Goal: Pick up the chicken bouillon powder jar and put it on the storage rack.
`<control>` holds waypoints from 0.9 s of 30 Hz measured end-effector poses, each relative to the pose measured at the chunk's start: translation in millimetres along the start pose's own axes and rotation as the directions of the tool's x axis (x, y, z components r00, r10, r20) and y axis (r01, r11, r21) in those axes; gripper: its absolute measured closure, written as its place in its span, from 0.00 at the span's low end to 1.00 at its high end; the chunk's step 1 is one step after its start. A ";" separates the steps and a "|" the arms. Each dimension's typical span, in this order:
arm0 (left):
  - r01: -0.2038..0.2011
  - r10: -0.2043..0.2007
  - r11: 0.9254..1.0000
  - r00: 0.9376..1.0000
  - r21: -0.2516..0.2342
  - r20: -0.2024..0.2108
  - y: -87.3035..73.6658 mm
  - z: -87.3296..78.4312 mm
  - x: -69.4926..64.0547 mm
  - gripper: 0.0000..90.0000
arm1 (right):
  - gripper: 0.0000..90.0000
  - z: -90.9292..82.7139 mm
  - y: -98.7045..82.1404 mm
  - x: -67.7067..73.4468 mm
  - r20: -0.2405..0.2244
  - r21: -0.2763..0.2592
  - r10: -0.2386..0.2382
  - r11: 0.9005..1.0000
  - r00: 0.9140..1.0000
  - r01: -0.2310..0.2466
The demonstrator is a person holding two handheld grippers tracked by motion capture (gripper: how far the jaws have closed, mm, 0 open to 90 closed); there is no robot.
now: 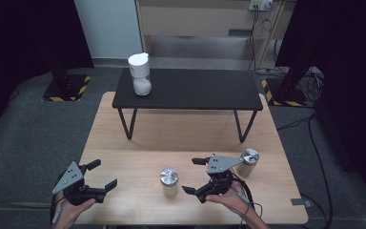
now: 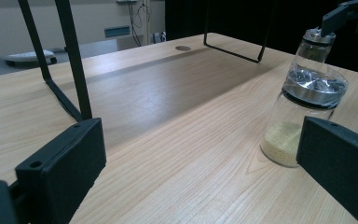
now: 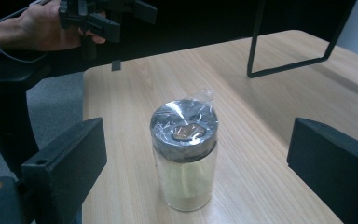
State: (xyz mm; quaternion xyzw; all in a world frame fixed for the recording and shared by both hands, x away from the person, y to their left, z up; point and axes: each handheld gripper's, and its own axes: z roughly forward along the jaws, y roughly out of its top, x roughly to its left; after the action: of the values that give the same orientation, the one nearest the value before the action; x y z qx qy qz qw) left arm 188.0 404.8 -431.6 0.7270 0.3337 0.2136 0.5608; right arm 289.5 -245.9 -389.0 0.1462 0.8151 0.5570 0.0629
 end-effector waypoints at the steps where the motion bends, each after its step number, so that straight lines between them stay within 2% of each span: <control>1: -0.001 0.001 1.000 1.000 0.001 0.001 0.1 0.1 0.0 0.00 | 0.06 2.1 0.0 -0.3 -0.002 0.001 -0.002 1.000 1.000 0.002; 22: -0.003 0.003 1.000 1.000 0.001 0.003 0.3 0.1 0.0 0.00 | 0.07 44.0 4.4 -8.8 -0.046 0.034 -0.019 0.999 0.999 0.021; 27: -0.001 0.001 1.000 1.000 0.000 0.005 0.0 0.3 0.3 0.00 | 0.07 51.4 2.5 -12.2 -0.060 0.041 -0.006 0.999 0.998 0.009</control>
State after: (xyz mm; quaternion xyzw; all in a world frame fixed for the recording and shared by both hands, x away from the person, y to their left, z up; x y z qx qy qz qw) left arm 188.3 404.8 -431.6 0.7278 0.3320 0.2121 0.5613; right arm 315.1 -203.1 -406.5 0.1279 0.8285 0.5438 0.0376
